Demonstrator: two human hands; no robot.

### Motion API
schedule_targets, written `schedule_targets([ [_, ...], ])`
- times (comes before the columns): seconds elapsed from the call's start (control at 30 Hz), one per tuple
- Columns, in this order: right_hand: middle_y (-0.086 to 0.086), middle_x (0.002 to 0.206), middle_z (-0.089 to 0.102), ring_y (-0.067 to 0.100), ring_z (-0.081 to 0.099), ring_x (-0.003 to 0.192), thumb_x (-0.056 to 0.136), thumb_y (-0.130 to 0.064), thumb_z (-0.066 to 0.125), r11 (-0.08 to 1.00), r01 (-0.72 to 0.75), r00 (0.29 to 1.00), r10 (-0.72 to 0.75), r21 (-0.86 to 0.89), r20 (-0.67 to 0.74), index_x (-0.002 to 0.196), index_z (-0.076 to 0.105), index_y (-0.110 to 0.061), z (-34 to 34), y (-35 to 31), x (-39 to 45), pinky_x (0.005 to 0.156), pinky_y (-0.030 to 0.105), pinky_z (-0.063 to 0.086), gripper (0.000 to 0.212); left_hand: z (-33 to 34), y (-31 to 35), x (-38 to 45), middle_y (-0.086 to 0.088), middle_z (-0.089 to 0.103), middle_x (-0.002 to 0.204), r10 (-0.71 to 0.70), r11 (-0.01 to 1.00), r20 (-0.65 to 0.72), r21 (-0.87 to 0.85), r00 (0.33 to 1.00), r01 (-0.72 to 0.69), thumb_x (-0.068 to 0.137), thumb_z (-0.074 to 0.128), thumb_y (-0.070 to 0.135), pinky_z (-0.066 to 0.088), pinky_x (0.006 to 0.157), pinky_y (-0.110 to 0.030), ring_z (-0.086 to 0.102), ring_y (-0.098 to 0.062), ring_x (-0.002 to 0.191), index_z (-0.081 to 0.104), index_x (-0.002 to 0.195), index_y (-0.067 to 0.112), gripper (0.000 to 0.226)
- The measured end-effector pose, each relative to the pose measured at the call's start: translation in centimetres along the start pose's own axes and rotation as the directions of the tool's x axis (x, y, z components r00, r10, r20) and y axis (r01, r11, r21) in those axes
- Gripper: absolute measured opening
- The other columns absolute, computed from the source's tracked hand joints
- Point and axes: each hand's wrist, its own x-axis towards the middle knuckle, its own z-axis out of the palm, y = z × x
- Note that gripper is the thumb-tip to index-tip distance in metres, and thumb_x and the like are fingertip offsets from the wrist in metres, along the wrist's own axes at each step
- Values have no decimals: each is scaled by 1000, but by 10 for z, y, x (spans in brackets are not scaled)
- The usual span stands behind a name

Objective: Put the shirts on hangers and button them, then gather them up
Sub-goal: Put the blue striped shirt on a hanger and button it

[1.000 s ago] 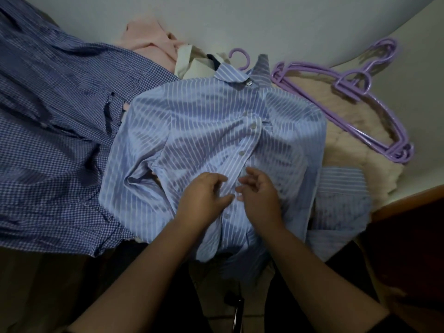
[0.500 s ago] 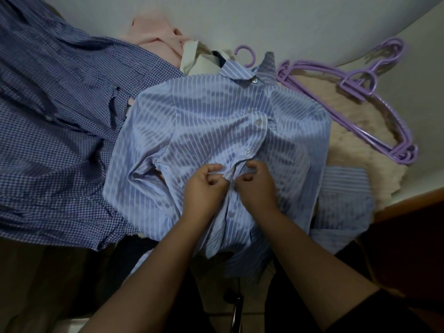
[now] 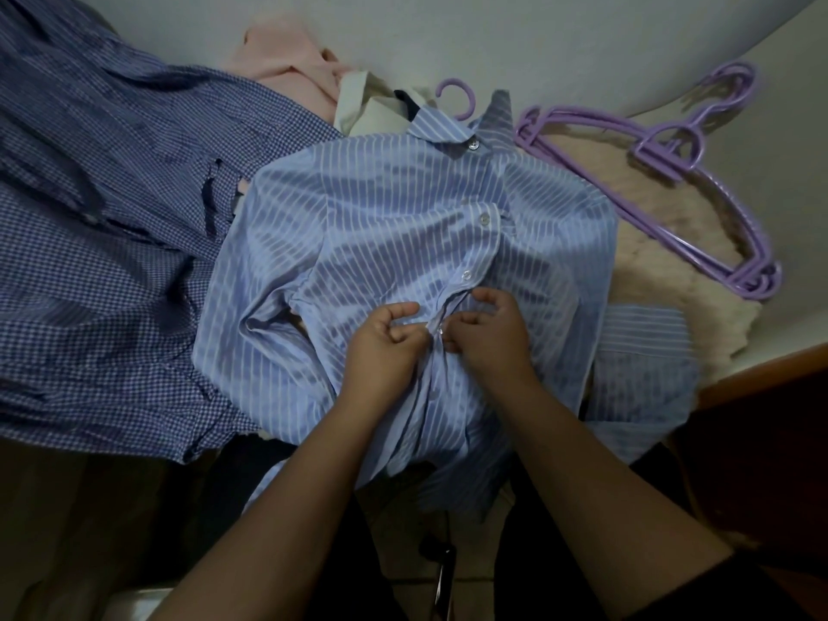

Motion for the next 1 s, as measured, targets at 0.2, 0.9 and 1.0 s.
schedule_targets([
  [0.2,2,80,62,20,61,73,84,4,60,986,152,988,-153,-63,-15,110,43,-21,-1,5,-9,67,33,52,40,5,-5,1,6,59,60,-51,985,13,-162,999,52,89,65,7,51,68,-37,60,-15,64,56,100,26,24],
  [0.9,1,72,51,12,53,63,82,4,66,987,154,988,-154,-52,12,101,51,-21,-5,14,-5,55,19,46,35,13,-13,-5,0,67,75,14,991,-25,-136,1000,-18,78,77,9,52,69,-21,64,-7,68,54,95,23,32],
  [1.0,8,74,56,18,57,66,82,5,65,986,162,987,-162,-31,1,106,50,-24,-5,15,-5,60,32,49,40,12,-13,-5,1,68,76,1,992,-9,-125,1000,-2,78,77,10,52,67,-20,65,-8,70,55,97,24,32],
])
